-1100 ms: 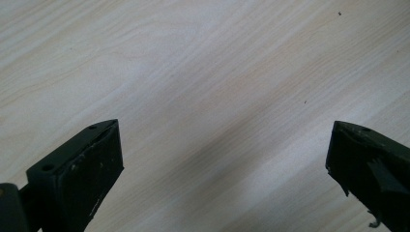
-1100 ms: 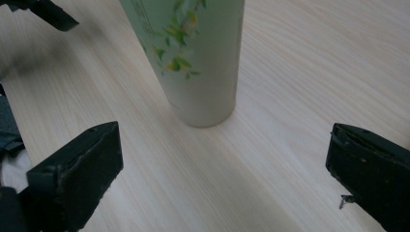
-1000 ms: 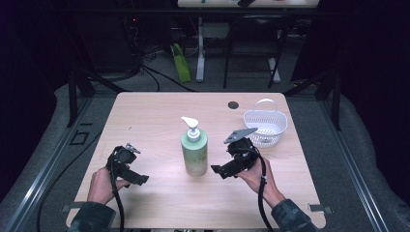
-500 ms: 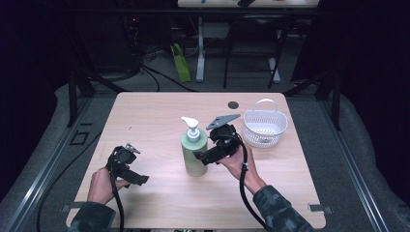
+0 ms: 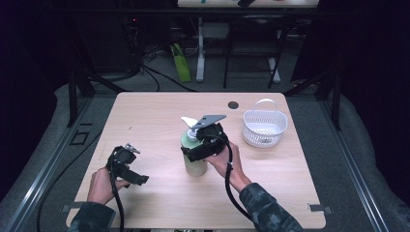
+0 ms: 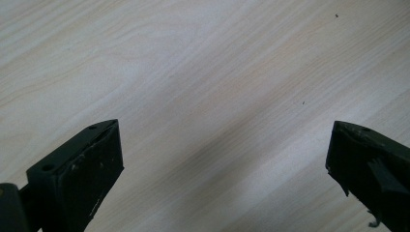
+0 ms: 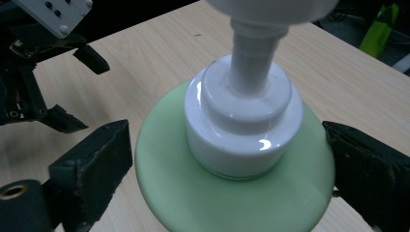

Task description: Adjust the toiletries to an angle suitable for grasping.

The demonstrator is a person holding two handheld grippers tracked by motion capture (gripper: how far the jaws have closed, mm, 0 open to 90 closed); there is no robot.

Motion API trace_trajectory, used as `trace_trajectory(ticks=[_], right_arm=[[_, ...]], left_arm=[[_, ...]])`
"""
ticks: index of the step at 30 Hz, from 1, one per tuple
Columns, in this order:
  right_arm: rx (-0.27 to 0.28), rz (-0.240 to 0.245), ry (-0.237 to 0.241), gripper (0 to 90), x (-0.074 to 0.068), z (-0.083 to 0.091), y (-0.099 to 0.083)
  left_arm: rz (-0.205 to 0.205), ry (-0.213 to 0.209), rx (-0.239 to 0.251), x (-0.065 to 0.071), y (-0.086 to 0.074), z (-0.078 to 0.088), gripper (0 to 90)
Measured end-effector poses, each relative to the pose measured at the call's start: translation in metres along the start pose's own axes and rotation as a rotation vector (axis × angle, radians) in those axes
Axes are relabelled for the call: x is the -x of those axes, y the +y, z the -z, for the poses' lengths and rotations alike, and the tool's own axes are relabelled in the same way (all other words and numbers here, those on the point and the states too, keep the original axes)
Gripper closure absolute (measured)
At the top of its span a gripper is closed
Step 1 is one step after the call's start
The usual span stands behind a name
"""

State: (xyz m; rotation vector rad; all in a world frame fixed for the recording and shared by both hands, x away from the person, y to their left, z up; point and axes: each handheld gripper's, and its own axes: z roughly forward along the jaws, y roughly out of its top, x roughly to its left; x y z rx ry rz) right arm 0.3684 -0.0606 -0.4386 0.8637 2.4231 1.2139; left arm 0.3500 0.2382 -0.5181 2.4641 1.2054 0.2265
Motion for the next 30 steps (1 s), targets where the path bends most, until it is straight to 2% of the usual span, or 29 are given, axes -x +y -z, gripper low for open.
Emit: trace_trajectory(ticks=[1,10,21,30], right_arm=[[0.009,0.004,-0.015,11.2,-0.0002,0.0008,-0.0005],[0.031,0.001,-0.021,11.8,0.0018,0.0034,-0.0044],[0.003,0.016,-0.008,12.1,0.0038,0.0047,-0.0021],[-0.022,0.019,-0.005,12.1,0.0087,0.0102,-0.0032]], left_arm=[[0.0,-0.001,-0.001,-0.0002,-0.0001,-0.0002,0.0],[0.011,-0.005,0.002,-0.0006,-0.0008,-0.0003,0.0],[0.034,-0.007,0.004,-0.0025,-0.0021,0.0003,0.0],[0.029,-0.007,-0.002,-0.0024,-0.0029,0.0008,0.0]])
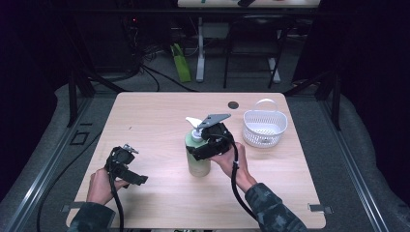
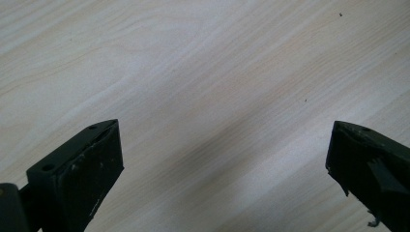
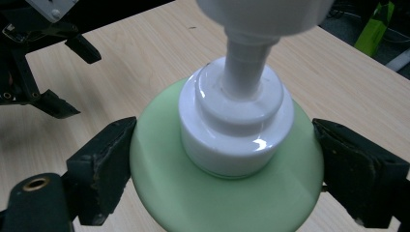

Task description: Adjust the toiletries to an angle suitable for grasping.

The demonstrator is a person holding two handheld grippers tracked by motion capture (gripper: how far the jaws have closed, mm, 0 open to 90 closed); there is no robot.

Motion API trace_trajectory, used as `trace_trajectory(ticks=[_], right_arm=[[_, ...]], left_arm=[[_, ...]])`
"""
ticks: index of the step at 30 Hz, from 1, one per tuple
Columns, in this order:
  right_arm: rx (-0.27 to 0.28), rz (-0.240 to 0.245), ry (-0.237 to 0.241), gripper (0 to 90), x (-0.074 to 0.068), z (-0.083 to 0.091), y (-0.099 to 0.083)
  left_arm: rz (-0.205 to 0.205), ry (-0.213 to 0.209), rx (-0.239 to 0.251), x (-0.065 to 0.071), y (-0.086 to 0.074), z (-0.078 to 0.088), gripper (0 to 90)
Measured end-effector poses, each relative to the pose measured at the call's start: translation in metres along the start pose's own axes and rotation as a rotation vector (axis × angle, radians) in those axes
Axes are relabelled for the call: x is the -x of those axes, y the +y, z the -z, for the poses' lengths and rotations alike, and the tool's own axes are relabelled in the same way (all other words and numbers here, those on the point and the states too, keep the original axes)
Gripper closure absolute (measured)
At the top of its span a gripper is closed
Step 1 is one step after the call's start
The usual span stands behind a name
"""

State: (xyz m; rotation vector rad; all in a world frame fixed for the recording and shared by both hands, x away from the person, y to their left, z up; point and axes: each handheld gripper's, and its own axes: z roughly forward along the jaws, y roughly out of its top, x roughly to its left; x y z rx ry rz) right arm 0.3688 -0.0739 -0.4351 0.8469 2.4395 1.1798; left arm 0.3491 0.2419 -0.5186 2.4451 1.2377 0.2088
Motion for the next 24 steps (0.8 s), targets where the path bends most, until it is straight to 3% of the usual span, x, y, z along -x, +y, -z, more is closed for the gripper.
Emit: trace_trajectory(ticks=[13,24], right_arm=[[-0.022,0.001,0.012,12.2,0.008,0.013,-0.007],[-0.038,0.015,0.023,12.2,0.023,0.035,-0.023]], left_arm=[[0.009,0.003,0.0,0.001,-0.001,0.0,0.0],[-0.001,0.003,-0.002,0.002,0.0,0.0,0.0]])
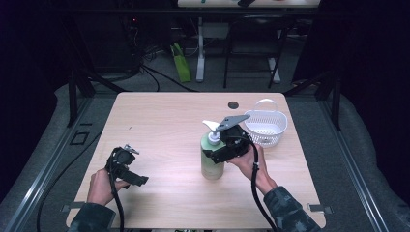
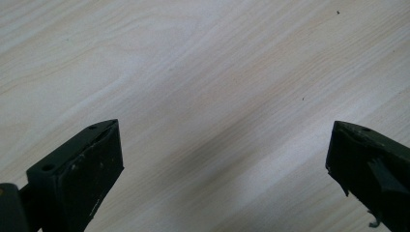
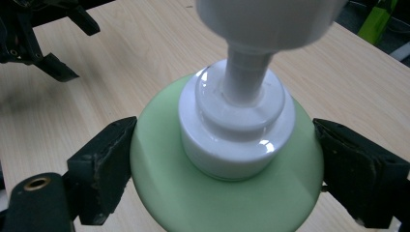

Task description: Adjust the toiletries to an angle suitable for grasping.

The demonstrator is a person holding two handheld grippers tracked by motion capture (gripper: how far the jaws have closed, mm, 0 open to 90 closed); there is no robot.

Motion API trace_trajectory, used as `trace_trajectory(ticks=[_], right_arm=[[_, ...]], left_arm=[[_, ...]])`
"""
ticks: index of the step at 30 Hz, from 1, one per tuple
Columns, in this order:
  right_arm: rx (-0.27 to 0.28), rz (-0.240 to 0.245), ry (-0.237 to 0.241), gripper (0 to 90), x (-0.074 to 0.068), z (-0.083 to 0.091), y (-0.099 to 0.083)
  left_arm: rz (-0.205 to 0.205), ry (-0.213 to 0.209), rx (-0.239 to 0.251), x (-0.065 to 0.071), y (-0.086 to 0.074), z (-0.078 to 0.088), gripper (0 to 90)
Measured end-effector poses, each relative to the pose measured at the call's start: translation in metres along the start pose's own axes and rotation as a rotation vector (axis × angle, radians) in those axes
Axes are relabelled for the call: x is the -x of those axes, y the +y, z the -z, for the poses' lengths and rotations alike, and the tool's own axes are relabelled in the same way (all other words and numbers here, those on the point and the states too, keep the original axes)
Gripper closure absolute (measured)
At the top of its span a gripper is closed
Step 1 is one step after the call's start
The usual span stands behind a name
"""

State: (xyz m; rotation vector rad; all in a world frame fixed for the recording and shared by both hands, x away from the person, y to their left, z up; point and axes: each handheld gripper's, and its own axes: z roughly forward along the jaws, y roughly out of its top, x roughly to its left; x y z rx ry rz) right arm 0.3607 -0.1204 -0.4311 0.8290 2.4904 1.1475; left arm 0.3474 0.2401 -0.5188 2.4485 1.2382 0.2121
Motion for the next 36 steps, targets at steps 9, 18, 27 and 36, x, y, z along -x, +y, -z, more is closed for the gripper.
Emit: trace_trajectory(ticks=[9,18,27,36], right_arm=[[-0.009,0.011,0.011,12.2,0.016,0.013,-0.01],[0.007,0.018,0.016,12.2,0.028,0.02,-0.018],[0.0,0.024,0.021,12.2,0.036,0.027,-0.023],[-0.013,0.028,0.027,12.2,0.042,0.035,-0.028]], left_arm=[[0.01,0.0,0.003,-0.002,-0.001,0.001,0.0],[0.016,-0.003,0.015,-0.004,-0.002,0.002,0.0],[0.015,-0.002,0.01,-0.003,-0.002,0.001,0.0],[0.0,-0.002,0.006,0.0,0.0,0.0,0.0]])
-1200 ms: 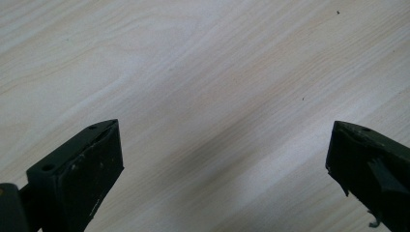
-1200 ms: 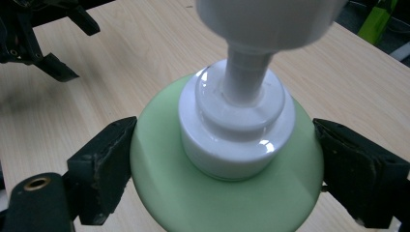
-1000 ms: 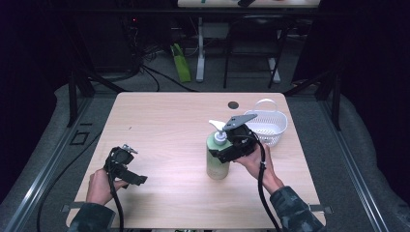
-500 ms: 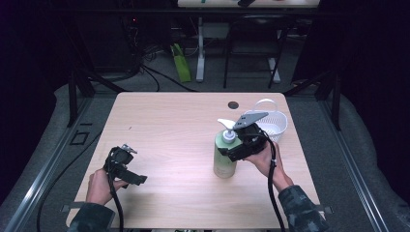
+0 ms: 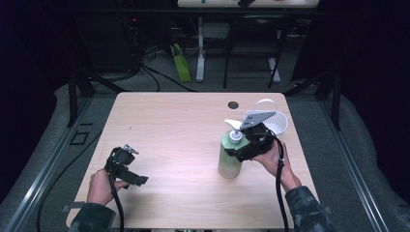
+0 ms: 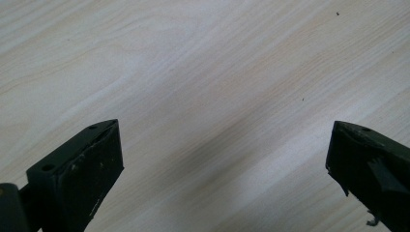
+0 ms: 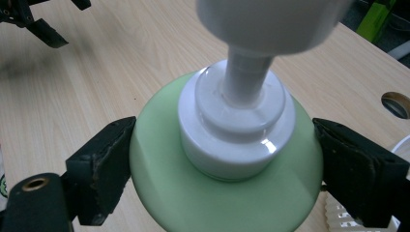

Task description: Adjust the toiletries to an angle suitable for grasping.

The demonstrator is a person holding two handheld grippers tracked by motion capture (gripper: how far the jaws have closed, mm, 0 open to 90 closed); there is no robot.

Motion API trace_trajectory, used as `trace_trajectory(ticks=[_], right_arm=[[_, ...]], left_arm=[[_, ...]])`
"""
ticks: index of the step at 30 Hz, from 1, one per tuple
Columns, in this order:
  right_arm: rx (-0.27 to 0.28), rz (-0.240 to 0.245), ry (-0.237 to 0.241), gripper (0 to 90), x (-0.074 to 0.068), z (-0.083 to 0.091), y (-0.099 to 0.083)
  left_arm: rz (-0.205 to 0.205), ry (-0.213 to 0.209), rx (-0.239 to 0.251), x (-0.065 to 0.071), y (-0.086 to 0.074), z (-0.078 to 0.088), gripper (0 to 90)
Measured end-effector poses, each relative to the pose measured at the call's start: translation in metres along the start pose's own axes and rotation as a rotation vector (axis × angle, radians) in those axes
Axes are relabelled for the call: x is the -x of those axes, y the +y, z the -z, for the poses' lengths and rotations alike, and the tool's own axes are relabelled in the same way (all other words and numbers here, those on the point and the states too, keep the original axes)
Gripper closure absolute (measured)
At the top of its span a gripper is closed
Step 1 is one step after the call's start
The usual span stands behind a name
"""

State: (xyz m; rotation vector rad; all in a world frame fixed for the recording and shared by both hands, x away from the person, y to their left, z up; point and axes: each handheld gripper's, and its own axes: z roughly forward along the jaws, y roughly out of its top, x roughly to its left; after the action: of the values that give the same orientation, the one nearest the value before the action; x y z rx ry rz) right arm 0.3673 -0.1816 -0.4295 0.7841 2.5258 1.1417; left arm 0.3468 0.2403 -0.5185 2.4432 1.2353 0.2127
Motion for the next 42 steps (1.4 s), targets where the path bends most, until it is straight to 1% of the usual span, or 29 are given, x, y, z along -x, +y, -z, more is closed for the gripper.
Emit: trace_trajectory(ticks=[3,7,9,11,12,14,15,16,18,21,25,28,29,32,34,37,38,41,42], right_arm=[[-0.008,0.008,0.007,12.2,0.003,0.002,-0.001],[-0.018,0.015,0.01,12.1,0.007,0.005,-0.002],[-0.02,0.017,0.01,12.1,0.009,0.006,-0.003],[-0.018,0.008,0.002,12.1,0.011,0.009,-0.006],[-0.014,-0.008,-0.014,12.0,0.013,0.011,-0.008],[-0.015,-0.014,-0.022,12.0,0.014,0.012,-0.009],[-0.011,-0.035,-0.045,12.0,0.015,0.013,-0.01],[-0.011,-0.035,-0.045,12.0,0.015,0.013,-0.01],[-0.003,-0.066,-0.075,12.0,0.014,0.013,-0.011],[0.001,-0.095,-0.108,12.0,0.013,0.012,-0.011],[0.011,-0.125,-0.139,11.9,0.013,0.012,-0.012],[0.017,-0.131,-0.144,11.8,0.013,0.012,-0.013],[0.033,-0.131,-0.148,11.6,0.013,0.012,-0.014],[0.049,-0.136,-0.147,11.1,0.012,0.012,-0.016],[0.077,-0.15,-0.135,6.9,0.013,0.013,-0.018],[0.101,-0.158,-0.148,2.0,0.013,0.017,-0.019],[0.112,-0.167,-0.148,0.4,0.013,0.018,-0.02],[0.138,-0.185,-0.152,0.0,0.014,0.02,-0.022],[0.154,-0.188,-0.147,0.0,0.014,0.021,-0.023]], left_arm=[[-0.002,0.001,-0.002,0.0,0.0,0.0,0.0],[0.008,0.002,0.004,0.0,0.0,-0.001,0.0],[0.007,0.002,0.003,0.0,0.0,-0.001,0.0],[0.006,0.002,0.002,0.0,0.0,-0.001,0.0],[0.005,0.001,0.001,0.0,0.0,-0.001,0.0],[0.006,0.002,0.002,0.0,0.0,-0.001,0.0],[0.007,0.002,0.003,0.0,0.0,-0.001,0.0],[0.005,0.003,0.0,0.0,0.001,-0.001,0.0],[0.003,0.004,-0.002,0.0,0.001,-0.001,0.0],[0.001,0.004,0.0,0.0,0.001,-0.001,0.0],[0.005,0.002,0.001,0.0,0.0,-0.001,0.0],[0.003,0.003,0.003,0.0,0.001,-0.001,0.0],[0.004,0.002,0.005,0.0,0.001,-0.001,0.0],[0.0,0.0,0.002,0.0,0.001,-0.001,0.0],[-0.001,0.001,0.002,0.0,0.001,-0.001,0.0],[-0.003,0.0,0.002,0.0,0.001,-0.001,0.0],[-0.001,-0.001,0.001,0.001,0.001,-0.001,0.0],[-0.002,-0.001,0.003,0.0,0.001,-0.001,0.0],[-0.001,0.0,0.002,0.0,0.001,-0.001,0.0]])
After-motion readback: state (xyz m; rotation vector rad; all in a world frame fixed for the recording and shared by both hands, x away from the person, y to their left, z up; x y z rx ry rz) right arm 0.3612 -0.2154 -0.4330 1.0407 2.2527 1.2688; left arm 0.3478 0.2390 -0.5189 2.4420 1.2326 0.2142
